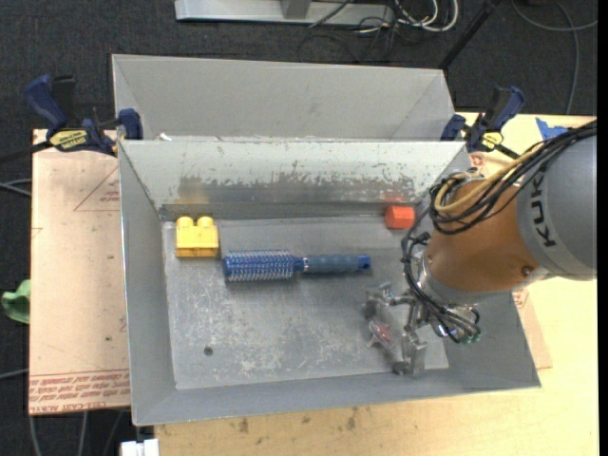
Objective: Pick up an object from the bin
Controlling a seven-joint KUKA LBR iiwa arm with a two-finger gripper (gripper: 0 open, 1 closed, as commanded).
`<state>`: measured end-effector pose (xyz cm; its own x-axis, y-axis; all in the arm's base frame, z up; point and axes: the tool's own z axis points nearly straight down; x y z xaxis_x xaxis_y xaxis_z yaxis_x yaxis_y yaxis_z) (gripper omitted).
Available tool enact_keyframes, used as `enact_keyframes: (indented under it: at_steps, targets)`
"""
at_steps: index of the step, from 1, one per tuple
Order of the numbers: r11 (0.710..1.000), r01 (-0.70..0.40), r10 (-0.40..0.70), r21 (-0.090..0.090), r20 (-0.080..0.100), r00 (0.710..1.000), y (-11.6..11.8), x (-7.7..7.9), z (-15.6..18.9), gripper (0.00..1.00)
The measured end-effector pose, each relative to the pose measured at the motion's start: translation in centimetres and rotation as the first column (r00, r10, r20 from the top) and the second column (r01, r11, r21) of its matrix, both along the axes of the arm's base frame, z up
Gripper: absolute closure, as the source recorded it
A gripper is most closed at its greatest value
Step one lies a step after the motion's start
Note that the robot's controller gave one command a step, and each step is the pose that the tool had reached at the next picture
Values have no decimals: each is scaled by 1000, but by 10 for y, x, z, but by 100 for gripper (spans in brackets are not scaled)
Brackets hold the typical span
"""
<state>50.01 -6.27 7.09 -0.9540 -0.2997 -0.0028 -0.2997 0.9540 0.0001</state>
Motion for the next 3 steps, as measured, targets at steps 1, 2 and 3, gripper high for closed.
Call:
enact_keyframes:
  at_steps: [1,2,3]
  targets:
    - [1000,-3,3,0,-1,1000,1,0,0,100]
    - [1000,-4,4,0,0,1000,1,0,0,0]
    - [928,-372,372,1,0,928,48,1,-1,0]
